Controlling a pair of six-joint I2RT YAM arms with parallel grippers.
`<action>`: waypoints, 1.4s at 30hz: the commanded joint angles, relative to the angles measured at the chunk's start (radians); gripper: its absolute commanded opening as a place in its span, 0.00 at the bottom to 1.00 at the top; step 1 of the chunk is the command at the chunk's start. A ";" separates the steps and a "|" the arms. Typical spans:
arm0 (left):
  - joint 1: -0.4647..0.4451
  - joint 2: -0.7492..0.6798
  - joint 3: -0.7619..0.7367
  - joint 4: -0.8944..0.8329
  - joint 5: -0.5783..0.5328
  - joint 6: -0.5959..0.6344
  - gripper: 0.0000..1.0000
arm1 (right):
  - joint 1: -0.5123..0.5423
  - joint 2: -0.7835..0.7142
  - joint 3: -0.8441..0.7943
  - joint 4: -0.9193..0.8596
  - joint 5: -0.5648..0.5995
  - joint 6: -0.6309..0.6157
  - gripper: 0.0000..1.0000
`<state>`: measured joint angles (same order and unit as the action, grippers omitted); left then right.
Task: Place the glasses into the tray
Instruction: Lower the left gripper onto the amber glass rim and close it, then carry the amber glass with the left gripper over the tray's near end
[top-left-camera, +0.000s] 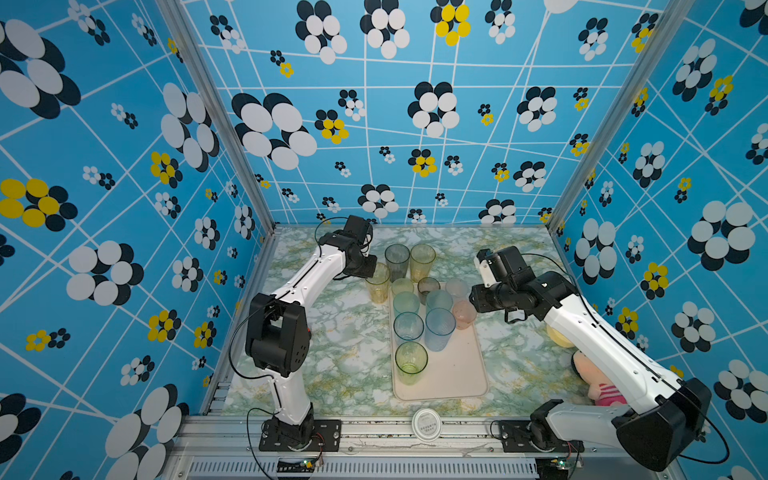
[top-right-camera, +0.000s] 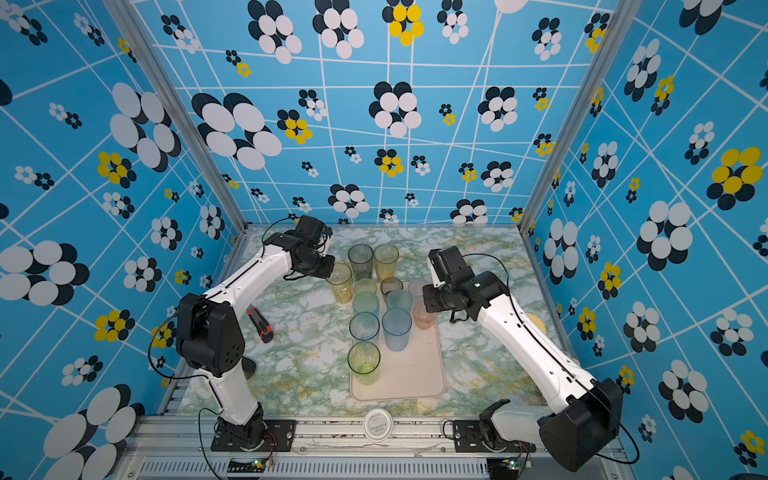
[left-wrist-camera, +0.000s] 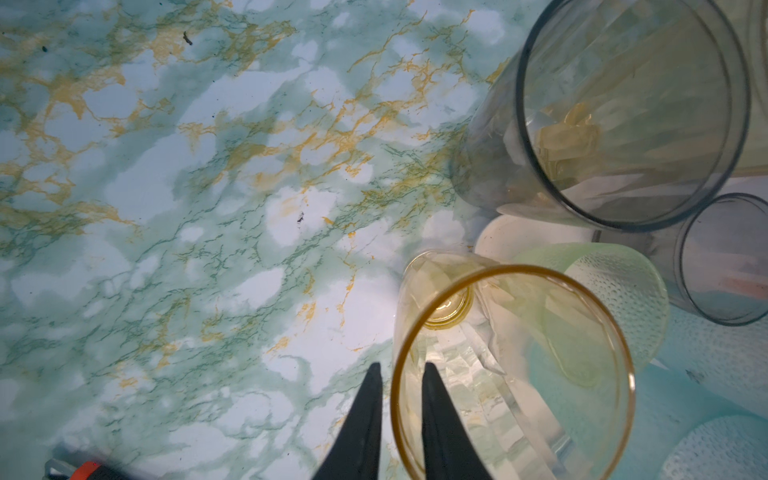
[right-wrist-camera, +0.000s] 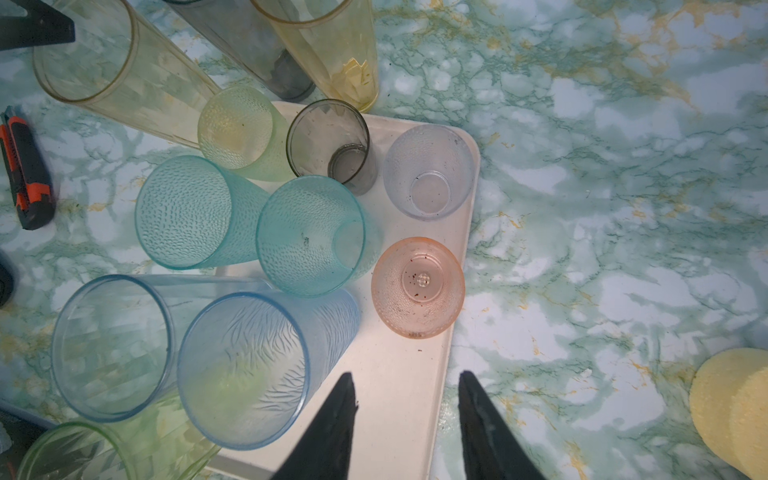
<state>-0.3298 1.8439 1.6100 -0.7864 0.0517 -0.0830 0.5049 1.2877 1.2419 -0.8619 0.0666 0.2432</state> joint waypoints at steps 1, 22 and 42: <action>-0.012 0.035 0.045 -0.037 -0.024 0.021 0.20 | -0.010 0.007 -0.019 0.015 -0.018 -0.017 0.43; -0.028 0.049 0.096 -0.109 -0.089 0.051 0.00 | -0.027 -0.002 -0.044 0.032 -0.036 -0.019 0.43; -0.047 -0.277 0.070 -0.211 -0.117 0.058 0.00 | -0.040 -0.070 -0.085 0.028 -0.024 0.005 0.43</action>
<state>-0.3573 1.6310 1.6596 -0.9382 -0.0505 -0.0391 0.4740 1.2442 1.1698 -0.8276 0.0391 0.2409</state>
